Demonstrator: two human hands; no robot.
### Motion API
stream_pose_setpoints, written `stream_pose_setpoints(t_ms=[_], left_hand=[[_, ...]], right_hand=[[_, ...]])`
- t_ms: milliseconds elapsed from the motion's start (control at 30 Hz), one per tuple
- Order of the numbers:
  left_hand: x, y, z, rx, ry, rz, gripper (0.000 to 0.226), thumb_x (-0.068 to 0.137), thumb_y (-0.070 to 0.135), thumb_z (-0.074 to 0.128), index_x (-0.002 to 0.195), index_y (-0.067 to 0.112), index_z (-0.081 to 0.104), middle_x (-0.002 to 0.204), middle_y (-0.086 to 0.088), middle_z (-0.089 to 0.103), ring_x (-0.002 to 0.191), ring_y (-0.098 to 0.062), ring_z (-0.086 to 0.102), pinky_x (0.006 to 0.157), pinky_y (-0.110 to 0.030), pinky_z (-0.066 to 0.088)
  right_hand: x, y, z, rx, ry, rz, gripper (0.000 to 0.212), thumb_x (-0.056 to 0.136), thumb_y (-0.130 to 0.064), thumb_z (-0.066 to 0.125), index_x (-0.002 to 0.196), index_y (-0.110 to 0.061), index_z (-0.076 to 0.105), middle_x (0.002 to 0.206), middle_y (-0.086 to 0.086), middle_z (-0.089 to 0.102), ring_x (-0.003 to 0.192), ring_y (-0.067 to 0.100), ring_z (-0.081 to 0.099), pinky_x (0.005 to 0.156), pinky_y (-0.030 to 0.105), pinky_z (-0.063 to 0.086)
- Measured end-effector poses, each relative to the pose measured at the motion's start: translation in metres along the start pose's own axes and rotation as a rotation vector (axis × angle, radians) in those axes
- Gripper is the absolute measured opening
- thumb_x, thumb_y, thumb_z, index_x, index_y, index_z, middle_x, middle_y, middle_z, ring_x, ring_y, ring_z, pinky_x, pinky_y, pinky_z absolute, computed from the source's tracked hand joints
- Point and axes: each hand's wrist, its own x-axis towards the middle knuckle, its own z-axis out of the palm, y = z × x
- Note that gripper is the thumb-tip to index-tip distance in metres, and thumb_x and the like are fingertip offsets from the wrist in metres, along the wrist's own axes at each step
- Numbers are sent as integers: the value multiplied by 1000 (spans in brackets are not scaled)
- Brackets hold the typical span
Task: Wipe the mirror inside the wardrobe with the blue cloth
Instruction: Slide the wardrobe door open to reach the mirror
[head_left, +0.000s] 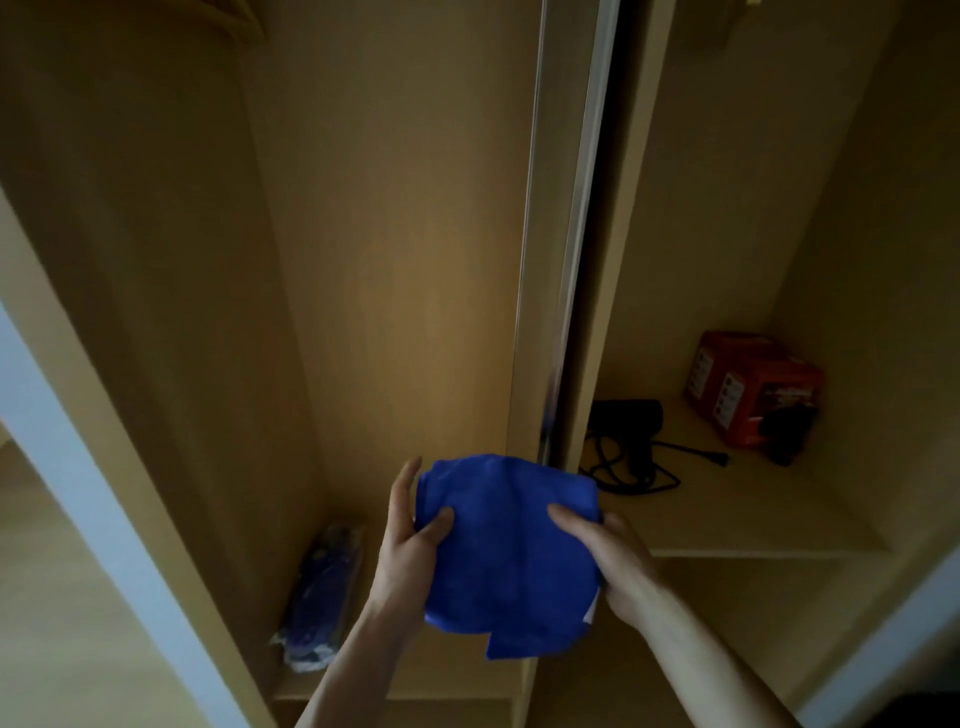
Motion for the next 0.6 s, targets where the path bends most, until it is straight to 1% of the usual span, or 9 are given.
stream_pose_setpoints(t_ms=[67,133,200,300,367,433,467,533,600], left_hand=[[1,5,-10,5,5,-49,62,96,15,67,137,57,49,134,22,54,119,-11,58,101,-43,52],[2,9,-18,40,14,-55,61,94,10,66,135,52,52,131,17,60,114,-12,63,90,-34,55],[2,12,-26,60,-4,-47,64,92,1,65,135,48,53,125,7,67,107,-16,69,82,-31,58],[3,14,-37,97,-44,-44,82,88,-10,62,143,49,46,122,-1,70,104,-16,72,80,-30,60],[4,16,-42,79,-77,-73,87,85,-6,69,146,48,41,127,1,66,110,-18,70,87,-33,60],[3,20,-43,66,-109,-112,74,84,14,81,144,38,45,128,1,65,115,-21,68,99,-41,56],[4,21,-43,78,-139,-119,65,83,23,84,139,27,51,126,-2,69,114,-23,69,101,-44,55],[4,22,-43,119,-210,-97,50,86,33,81,126,8,64,117,-12,74,111,-32,71,97,-49,56],[4,23,-44,131,-242,-79,40,90,35,75,117,6,69,113,-16,75,109,-35,71,94,-49,57]], right_hand=[[0,-4,2,25,-35,16,33,82,-32,77,109,-13,71,101,7,77,94,28,73,87,49,56],[1,-7,5,34,-26,0,34,83,-29,76,111,-12,70,103,10,76,96,32,72,95,55,52],[0,-9,9,14,38,-27,33,82,-24,77,111,-14,67,100,9,76,93,31,72,95,56,52],[-3,-10,15,-57,74,-77,27,83,-25,77,107,-21,66,102,5,74,96,28,71,96,56,52],[-8,-11,17,-58,44,-116,24,82,-26,78,103,-30,68,101,0,75,98,25,70,96,55,52],[-16,-15,19,-68,-29,-169,32,74,-33,81,103,-40,69,105,-6,74,101,22,70,94,51,53],[-19,-16,20,-90,-64,-197,40,70,-38,82,107,-41,68,108,-8,73,102,20,69,94,50,54],[-24,-19,22,-129,-120,-236,52,66,-46,83,115,-42,66,114,-10,71,104,16,69,92,45,55],[-26,-21,21,-159,-150,-250,54,65,-47,84,116,-39,68,115,-10,71,103,14,69,91,40,55]])
